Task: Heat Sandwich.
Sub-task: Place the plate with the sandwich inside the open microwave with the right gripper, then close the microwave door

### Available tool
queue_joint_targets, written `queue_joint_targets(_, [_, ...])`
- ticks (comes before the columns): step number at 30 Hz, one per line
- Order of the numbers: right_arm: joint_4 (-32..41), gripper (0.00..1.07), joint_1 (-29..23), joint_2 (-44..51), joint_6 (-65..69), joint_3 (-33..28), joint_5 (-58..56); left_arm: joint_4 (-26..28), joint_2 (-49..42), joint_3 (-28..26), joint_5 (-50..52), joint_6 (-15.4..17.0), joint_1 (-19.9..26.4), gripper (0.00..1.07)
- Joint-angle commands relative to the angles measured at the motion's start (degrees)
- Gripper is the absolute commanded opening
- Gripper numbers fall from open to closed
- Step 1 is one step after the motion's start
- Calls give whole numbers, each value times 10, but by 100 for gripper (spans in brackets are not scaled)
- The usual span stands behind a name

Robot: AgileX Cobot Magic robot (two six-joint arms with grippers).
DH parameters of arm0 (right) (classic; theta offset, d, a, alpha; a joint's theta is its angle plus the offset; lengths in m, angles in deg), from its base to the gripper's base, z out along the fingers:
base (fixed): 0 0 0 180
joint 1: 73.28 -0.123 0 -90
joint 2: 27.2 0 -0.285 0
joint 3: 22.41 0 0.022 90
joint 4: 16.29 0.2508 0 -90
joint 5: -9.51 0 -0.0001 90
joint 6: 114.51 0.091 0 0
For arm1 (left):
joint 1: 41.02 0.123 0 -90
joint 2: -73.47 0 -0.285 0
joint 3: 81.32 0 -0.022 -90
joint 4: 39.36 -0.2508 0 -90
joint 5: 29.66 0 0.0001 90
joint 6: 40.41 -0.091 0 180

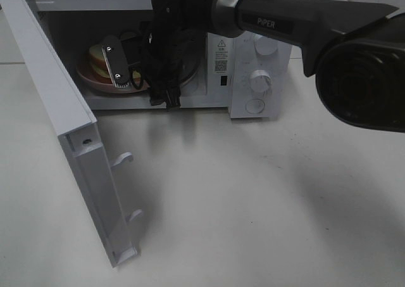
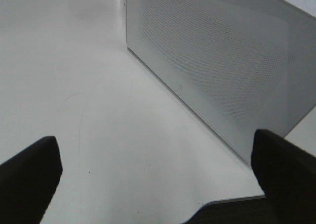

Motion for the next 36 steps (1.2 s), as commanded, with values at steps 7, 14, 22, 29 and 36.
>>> queue_joint_targets(7, [12,81,2,81,30,-122,74,1,-9,2,7,4,-2,99])
queue_joint_targets(14, [7,81,3,138,49,-205,116,1,-9,2,7,4,-2,99])
queue_joint_targets(22, [-9,81,5,214,139,-311,153,1,-9,2,7,4,-2,99])
queue_joint_targets(29, [-37,79,5,292,238,-419,156,1,-9,2,7,4,-2,99])
queue_joint_targets(36, [-37,77,5,348,308,-485,158,1,-9,2,7,4,-2,99])
